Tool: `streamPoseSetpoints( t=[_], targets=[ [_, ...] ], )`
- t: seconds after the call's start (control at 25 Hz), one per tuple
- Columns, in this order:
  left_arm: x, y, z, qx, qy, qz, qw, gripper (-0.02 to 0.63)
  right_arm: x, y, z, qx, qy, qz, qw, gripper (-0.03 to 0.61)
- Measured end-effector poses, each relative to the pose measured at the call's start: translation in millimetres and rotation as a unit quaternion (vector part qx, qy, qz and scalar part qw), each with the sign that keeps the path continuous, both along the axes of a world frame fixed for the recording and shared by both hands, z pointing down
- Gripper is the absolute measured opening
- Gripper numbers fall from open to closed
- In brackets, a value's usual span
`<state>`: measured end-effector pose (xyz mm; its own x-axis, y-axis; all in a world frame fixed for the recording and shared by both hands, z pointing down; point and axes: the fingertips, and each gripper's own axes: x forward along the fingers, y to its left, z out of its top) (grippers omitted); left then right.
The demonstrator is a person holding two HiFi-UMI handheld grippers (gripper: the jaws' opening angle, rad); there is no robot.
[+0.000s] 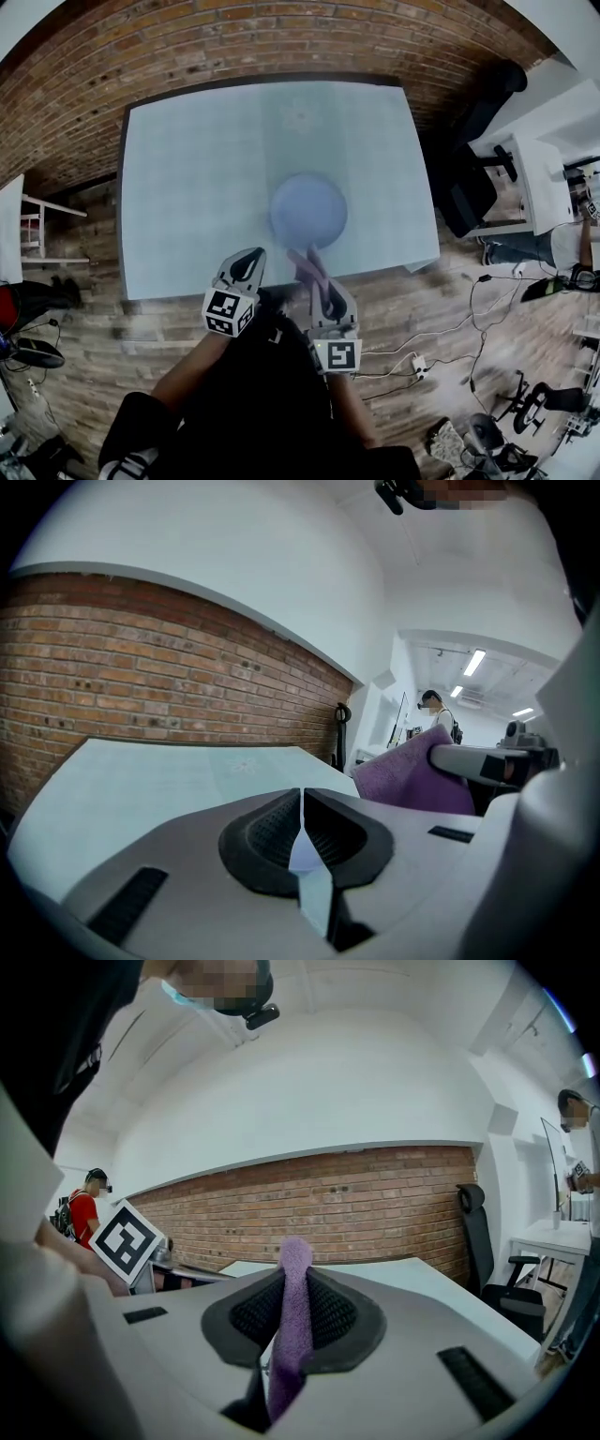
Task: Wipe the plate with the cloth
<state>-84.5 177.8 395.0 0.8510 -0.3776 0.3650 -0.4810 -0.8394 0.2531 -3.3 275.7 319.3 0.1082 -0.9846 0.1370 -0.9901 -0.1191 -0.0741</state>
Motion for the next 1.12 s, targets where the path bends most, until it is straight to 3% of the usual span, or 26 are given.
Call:
streamPoseSetpoints(
  t=[0.24, 0.56, 0.96, 1.12],
  targets=[
    [23, -39, 17, -0.020, 0.005, 0.014, 0.9997, 0.038, 12, -36, 17, -0.034, -0.003, 0.001, 0.999, 0.060],
    [29, -75, 69, -0.064, -0.039, 0.018, 0.9970, 0.040, 17, -77, 42, -0.069, -0.006, -0.008, 0.998, 0.060],
    [59, -86, 138, -0.115, -0.074, -0.043, 0.9896, 0.040, 53, -113, 85, -0.088, -0.008, -0.079, 0.993, 0.060],
    [61, -85, 167, -0.167, -0.095, -0.074, 0.9787, 0.045, 62, -126, 99, -0.100, -0.006, -0.121, 0.988, 0.059]
  ],
)
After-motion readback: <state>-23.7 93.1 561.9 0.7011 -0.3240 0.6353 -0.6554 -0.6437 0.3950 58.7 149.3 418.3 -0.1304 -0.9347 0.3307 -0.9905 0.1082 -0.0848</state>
